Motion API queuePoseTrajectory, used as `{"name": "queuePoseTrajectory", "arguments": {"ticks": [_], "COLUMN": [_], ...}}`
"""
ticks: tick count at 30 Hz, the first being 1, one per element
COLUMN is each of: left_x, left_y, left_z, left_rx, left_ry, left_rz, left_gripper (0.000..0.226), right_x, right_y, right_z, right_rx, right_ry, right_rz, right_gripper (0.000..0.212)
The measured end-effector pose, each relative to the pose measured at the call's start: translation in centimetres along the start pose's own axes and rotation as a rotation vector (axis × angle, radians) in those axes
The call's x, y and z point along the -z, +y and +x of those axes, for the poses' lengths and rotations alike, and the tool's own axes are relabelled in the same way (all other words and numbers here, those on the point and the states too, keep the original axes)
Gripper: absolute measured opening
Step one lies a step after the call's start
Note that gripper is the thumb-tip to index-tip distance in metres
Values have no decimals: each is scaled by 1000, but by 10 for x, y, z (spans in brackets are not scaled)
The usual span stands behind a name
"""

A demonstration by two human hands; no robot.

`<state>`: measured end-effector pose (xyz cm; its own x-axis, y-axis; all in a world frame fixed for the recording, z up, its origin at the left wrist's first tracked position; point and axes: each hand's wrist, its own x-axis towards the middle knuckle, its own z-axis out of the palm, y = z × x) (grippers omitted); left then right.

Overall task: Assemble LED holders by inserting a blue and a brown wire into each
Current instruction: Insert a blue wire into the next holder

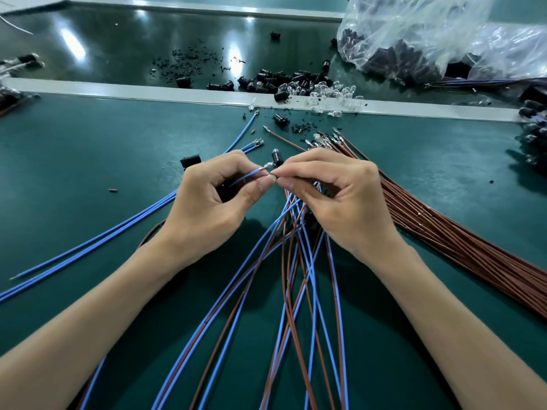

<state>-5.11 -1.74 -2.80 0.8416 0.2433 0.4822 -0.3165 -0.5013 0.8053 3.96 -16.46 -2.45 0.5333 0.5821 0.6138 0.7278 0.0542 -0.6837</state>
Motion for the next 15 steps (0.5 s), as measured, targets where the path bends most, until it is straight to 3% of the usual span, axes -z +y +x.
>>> {"name": "queuePoseTrajectory", "arguments": {"ticks": [5,15], "left_x": [-1,-3], "left_y": [0,3], "left_z": [-1,-1], "left_rx": [-2,17], "left_ry": [12,38], "left_rz": [4,12], "left_gripper": [8,10], "right_x": [-1,-10], "right_y": [0,1], "right_z": [-1,-5], "right_rx": [49,-44], "right_ry": [23,100], "right_rz": [-41,61], "right_gripper": [10,15]}}
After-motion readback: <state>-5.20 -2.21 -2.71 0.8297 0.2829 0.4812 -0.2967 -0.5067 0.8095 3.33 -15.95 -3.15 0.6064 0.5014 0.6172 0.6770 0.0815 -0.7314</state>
